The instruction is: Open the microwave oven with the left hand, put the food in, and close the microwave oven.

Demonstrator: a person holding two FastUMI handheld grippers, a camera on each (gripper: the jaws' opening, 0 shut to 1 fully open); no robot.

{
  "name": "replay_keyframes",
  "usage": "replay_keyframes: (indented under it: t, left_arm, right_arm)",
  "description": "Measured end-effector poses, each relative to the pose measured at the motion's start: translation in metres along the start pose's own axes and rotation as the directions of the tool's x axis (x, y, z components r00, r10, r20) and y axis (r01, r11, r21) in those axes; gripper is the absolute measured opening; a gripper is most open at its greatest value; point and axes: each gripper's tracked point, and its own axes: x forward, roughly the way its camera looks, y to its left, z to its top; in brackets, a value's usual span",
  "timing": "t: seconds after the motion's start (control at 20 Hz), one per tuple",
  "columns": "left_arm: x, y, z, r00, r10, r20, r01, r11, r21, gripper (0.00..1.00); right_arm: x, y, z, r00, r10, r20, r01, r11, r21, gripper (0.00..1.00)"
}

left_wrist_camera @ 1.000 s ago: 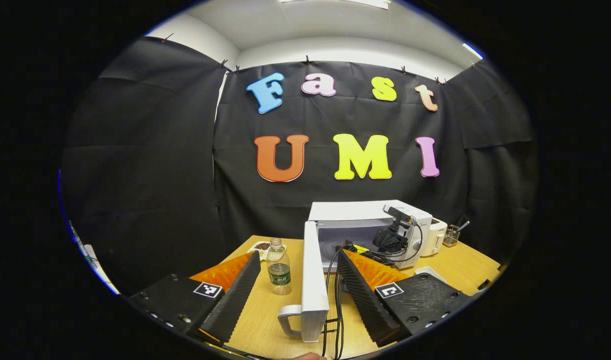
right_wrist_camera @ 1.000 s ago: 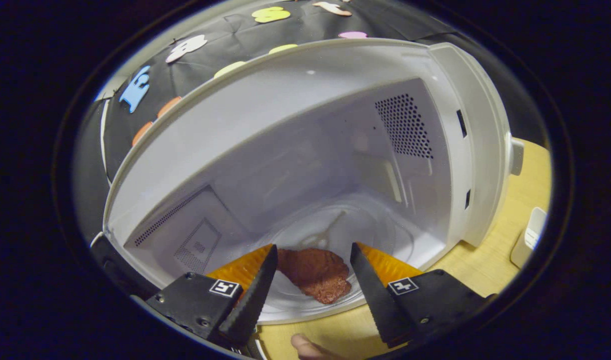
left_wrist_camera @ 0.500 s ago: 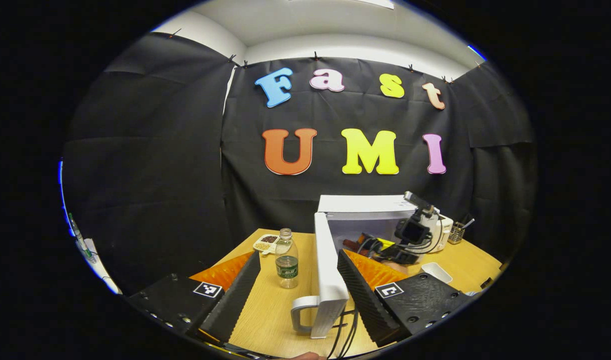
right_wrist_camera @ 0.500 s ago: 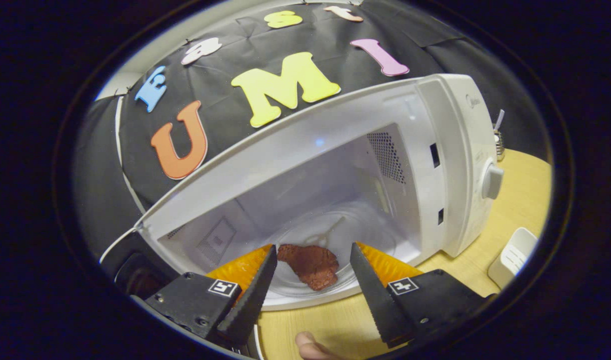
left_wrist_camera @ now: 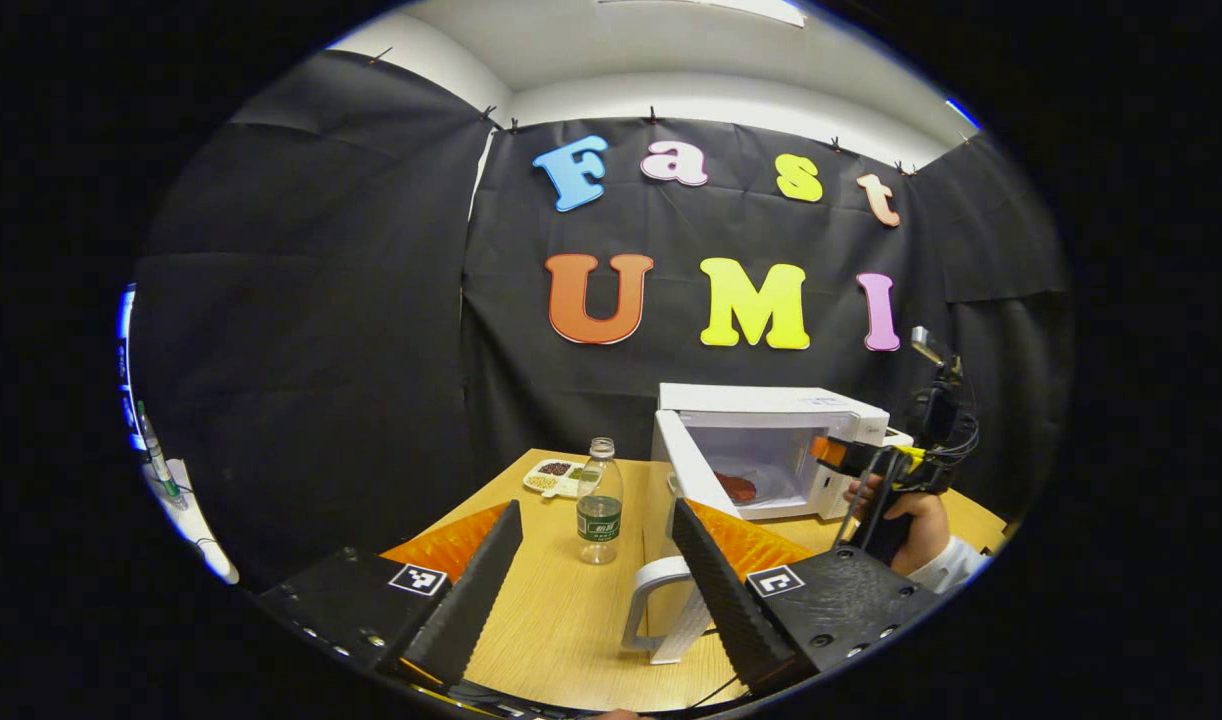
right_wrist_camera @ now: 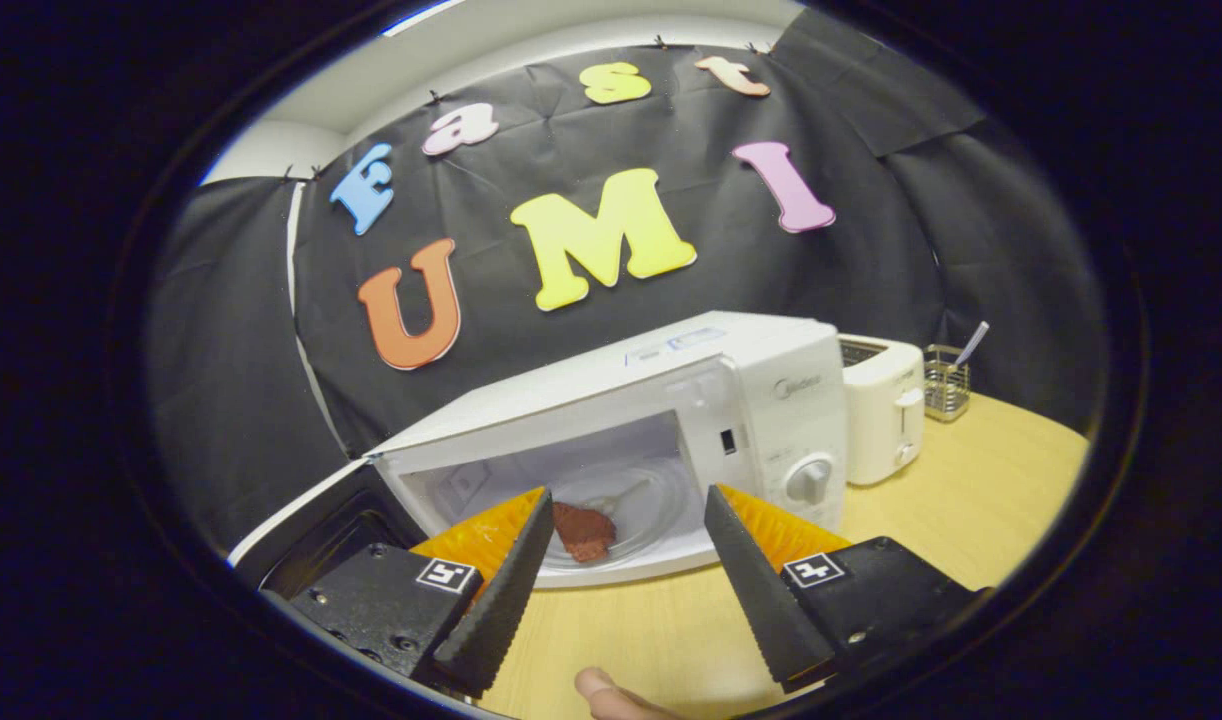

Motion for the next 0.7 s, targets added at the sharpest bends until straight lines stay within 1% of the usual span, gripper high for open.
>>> replay_keyframes:
  t: [0.05,0.1,0.15,0.2,0.25,0.3,0.35,0.4,0.55,0.7]
  left_arm:
    - [-0.004,-0.001,-0.003,1.0,-0.011,-0.006,0.011,1.0,0.002,0.75]
    - [-0.006,0.002,-0.003,1.0,0.002,-0.001,-0.002,1.0,0.016,0.62]
    - [-0.01,0.01,-0.002,0.999,0.038,0.01,-0.038,0.999,0.035,0.35]
    - [-0.012,0.017,0.001,0.997,0.071,0.033,-0.073,0.996,0.057,0.29]
    - [-0.017,0.018,0.007,0.995,0.086,0.056,-0.09,0.994,0.066,0.21]
    - [-0.022,0.009,0.007,0.996,0.069,0.064,-0.072,0.996,0.057,0.0]
    - [-0.026,-0.001,0.005,0.998,0.039,0.049,-0.042,0.998,0.056,0.0]
    - [-0.033,-0.003,0.004,0.998,0.039,0.043,-0.041,0.997,0.06,0.0]
    - [-0.04,-0.007,0.011,0.998,0.014,0.06,-0.017,0.999,0.045,0.01]
    - [-0.04,0.002,0.004,0.998,0.023,0.062,-0.025,0.999,0.036,0.01]
  right_arm:
    - [-0.017,-0.007,0.009,1.0,0.0,0.019,0.0,1.0,-0.016,0.96]
    - [-0.037,-0.014,0.018,0.999,-0.002,0.037,0.003,0.999,-0.035,0.96]
    - [-0.055,-0.021,0.027,0.998,-0.002,0.059,0.006,0.998,-0.061,0.96]
    - [-0.075,-0.028,0.036,0.997,-0.01,0.081,0.017,0.996,-0.088,0.96]
    - [-0.095,-0.036,0.046,0.995,-0.022,0.101,0.033,0.993,-0.111,0.96]
    - [-0.116,-0.042,0.054,0.992,-0.025,0.12,0.041,0.991,-0.131,0.96]
    - [-0.135,-0.046,0.064,0.991,-0.027,0.135,0.047,0.988,-0.146,0.96]
    - [-0.156,-0.056,0.072,0.989,-0.03,0.147,0.053,0.986,-0.157,0.96]
    - [-0.211,-0.062,0.1,0.982,-0.003,0.191,0.04,0.981,-0.188,0.96]
    - [-0.246,-0.076,0.115,0.973,0.01,0.23,0.038,0.978,-0.204,0.96]
